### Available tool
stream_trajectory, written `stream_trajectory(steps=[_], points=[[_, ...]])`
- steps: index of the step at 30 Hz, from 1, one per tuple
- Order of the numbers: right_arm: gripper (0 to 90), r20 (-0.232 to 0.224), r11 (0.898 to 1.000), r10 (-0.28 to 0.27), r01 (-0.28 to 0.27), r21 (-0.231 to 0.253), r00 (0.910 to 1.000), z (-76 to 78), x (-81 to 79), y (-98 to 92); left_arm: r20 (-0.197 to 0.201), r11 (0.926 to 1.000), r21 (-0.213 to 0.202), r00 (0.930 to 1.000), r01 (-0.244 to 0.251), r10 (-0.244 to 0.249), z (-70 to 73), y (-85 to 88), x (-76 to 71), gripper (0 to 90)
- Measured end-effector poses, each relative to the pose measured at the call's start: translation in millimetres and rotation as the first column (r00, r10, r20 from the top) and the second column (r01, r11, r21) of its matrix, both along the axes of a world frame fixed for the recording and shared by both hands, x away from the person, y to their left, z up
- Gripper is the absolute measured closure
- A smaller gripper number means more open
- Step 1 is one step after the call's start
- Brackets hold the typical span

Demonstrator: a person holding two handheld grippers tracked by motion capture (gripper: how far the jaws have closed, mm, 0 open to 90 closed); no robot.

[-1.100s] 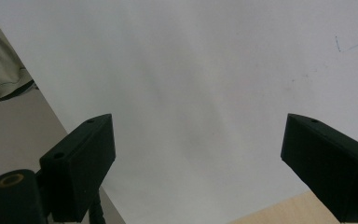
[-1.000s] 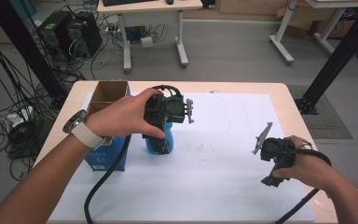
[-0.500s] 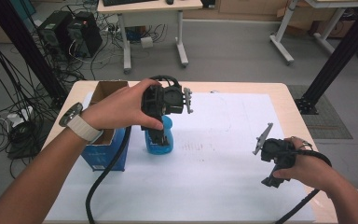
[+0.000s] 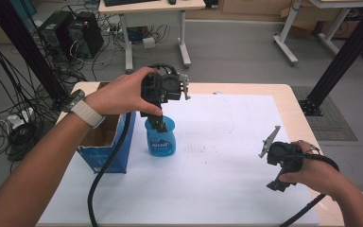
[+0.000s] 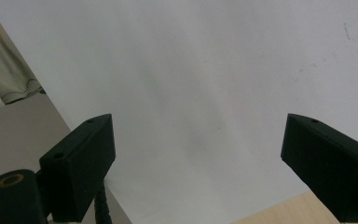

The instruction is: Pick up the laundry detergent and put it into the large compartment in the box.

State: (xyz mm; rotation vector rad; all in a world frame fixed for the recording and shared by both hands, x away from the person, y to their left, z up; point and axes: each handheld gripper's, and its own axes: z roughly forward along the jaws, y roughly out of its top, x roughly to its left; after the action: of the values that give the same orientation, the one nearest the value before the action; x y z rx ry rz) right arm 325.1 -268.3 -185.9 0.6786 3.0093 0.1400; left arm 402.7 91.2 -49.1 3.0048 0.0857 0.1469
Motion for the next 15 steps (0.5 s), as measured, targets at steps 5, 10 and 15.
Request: stream_trajectory(steps=[5,10,15], points=[[9.1,-0.002,1.0,-0.007,0.007,0.003,1.0,-0.4,-0.7,-1.2,-0.004,0.9998,0.02,1.0,0.003,-0.003,-7.4,2.6,12.9,8.5],[9.1,-0.002,1.0,-0.015,0.015,0.006,0.9999,-1.2,-1.3,-2.0,-0.022,0.9994,0.028,0.9996,0.021,-0.02,-16.4,2.5,25.5,8.6],[9.1,-0.011,1.0,-0.025,0.025,0.007,0.9996,-4.4,-1.4,-0.1,-0.027,0.9981,0.057,0.9994,0.024,-0.023,-27.2,-4.0,33.3,8.7]])
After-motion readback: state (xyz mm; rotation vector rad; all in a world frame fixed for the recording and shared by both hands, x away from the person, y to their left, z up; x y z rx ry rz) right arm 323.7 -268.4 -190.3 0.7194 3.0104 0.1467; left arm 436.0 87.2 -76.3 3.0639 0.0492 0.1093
